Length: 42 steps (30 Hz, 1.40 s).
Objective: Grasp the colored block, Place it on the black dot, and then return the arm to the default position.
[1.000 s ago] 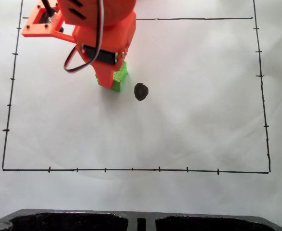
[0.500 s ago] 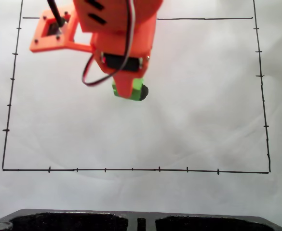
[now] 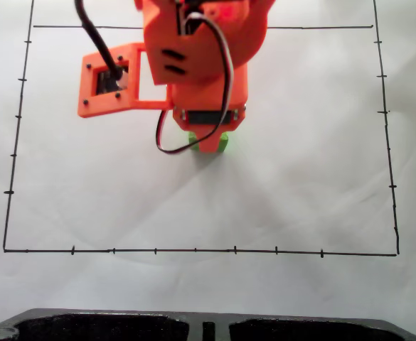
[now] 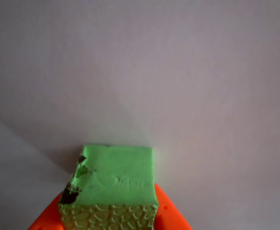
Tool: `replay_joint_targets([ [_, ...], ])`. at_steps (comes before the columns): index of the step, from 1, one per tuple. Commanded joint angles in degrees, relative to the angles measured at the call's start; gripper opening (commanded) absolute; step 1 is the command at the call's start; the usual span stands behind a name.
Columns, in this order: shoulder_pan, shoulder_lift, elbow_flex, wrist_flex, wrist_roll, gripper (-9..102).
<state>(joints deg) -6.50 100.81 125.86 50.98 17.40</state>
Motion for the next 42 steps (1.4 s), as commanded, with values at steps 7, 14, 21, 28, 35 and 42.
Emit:
replay_joint_targets([
  [7,-0.8,2.1,-2.0,2.1,-0.7,33],
  [14,-2.1,7.8,-1.8,7.5,-0.7,47],
  [21,-3.5,20.2,-1.1,15.9,-3.8,51],
  [28,-4.3,39.6,4.2,22.7,-12.2,49],
  [35,-0.1,57.4,13.4,26.6,-19.0,35],
  [42,3.0,71.8,21.9,28.8,-19.9,3],
])
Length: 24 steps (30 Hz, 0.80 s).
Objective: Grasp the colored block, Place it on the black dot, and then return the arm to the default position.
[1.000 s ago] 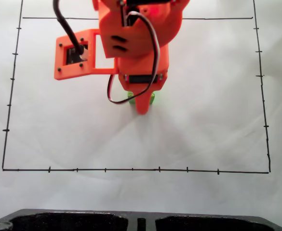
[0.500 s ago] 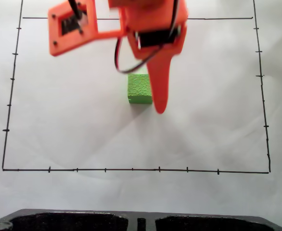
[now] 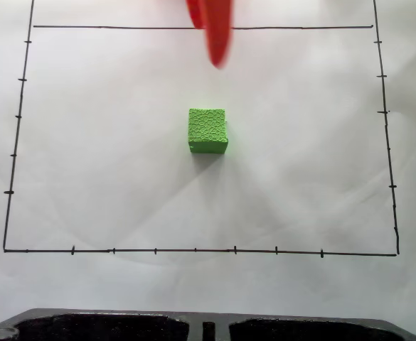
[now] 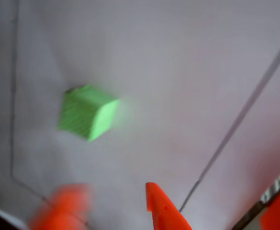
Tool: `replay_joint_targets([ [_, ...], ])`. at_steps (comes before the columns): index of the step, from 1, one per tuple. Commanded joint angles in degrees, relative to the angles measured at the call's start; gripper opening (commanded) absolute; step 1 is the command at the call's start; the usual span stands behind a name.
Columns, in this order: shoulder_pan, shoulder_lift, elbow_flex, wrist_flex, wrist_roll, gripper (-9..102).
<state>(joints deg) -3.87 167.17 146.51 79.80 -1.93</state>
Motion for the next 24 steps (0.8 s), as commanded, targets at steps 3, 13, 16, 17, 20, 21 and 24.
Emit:
replay_joint_targets([
  [3,0.4,11.2,4.6,0.2,-1.1,0],
  [13,0.9,19.9,15.2,-2.8,-0.6,0],
  [16,0.4,20.0,17.5,-4.3,-1.4,0],
  [17,0.4,20.0,17.5,-4.7,-0.7,0],
  [20,0.4,20.0,19.2,-7.2,-0.6,0],
  [21,0.4,20.0,20.0,-8.3,-0.6,0],
  [24,0.5,20.0,22.1,-10.7,0.1,0],
])
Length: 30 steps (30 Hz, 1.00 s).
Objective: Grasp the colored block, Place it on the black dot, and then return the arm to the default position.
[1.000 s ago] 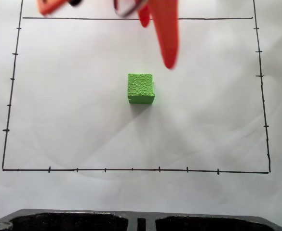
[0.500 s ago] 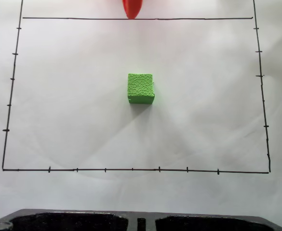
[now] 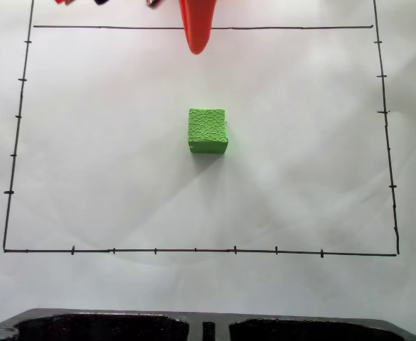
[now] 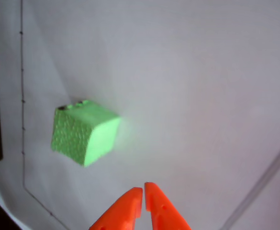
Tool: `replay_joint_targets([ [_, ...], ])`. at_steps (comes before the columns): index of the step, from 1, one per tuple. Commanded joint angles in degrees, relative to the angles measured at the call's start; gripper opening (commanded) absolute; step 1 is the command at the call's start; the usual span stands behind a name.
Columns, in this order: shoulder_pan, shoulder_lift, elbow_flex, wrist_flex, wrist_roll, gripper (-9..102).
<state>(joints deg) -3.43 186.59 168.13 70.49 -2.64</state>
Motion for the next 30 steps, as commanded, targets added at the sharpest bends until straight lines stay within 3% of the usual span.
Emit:
replay_joint_targets([
  [1,0.2,0.7,0.7,-1.8,1.0,0],
  [30,-0.1,0.7,0.9,-2.6,1.4,0],
])
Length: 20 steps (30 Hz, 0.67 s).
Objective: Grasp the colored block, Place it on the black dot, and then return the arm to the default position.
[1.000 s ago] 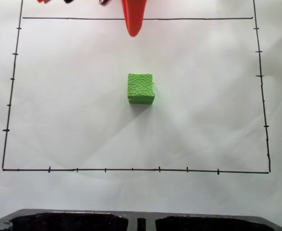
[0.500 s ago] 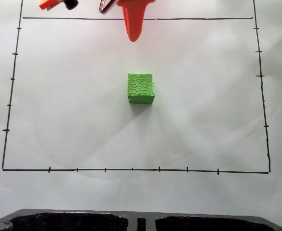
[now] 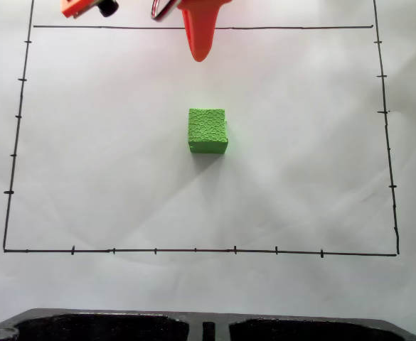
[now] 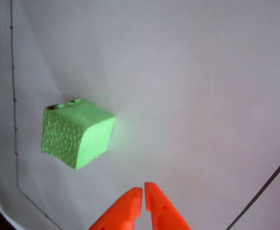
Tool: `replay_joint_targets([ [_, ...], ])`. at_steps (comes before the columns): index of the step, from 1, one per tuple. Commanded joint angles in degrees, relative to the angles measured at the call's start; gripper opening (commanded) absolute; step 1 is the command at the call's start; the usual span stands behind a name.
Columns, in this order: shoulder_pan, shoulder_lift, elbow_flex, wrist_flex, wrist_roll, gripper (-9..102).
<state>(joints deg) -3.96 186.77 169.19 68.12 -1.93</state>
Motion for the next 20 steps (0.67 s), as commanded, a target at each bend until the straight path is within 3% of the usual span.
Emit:
replay_joint_targets([
  [1,0.5,0.5,-0.2,-0.3,0.7,0],
  [20,0.9,0.5,-0.1,-0.4,1.1,0],
])
